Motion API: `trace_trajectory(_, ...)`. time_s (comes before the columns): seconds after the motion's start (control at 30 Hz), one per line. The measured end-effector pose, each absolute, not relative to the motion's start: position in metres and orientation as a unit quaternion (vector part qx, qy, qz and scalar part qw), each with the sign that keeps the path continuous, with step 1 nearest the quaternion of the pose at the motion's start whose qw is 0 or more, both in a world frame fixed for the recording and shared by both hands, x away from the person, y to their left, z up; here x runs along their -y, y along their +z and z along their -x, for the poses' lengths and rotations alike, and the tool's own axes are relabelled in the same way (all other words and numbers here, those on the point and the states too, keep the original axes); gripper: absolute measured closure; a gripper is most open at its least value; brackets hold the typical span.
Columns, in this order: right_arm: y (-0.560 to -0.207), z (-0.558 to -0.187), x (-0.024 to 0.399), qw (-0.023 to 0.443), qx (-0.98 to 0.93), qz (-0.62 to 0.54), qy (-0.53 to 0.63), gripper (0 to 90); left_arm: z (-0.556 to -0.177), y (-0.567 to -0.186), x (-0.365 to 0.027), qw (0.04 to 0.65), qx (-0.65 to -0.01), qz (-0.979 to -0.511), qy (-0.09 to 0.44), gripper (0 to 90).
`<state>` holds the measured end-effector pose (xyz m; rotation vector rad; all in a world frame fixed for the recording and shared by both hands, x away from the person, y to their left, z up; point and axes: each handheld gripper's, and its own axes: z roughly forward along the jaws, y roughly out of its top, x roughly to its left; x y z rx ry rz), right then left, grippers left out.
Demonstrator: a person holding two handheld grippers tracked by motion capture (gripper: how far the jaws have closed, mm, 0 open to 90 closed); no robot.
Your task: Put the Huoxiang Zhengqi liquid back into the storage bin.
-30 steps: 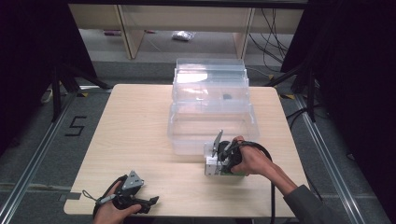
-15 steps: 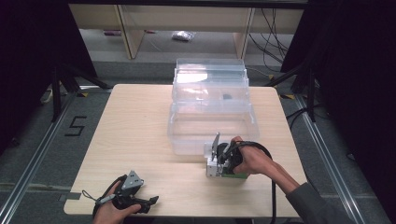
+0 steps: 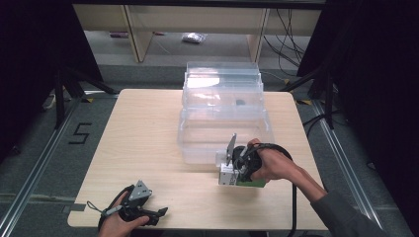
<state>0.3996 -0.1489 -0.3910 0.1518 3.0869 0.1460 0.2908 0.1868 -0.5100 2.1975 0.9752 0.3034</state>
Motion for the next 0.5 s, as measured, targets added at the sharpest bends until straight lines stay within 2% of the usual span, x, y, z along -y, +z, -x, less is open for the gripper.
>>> trace_trajectory(0.5,-0.358,-0.401,0.150,0.033,-0.997,-0.023,0.060,64.6,-0.291,-0.509,-0.188,0.351,-0.373,-0.851,0.117,15.8)
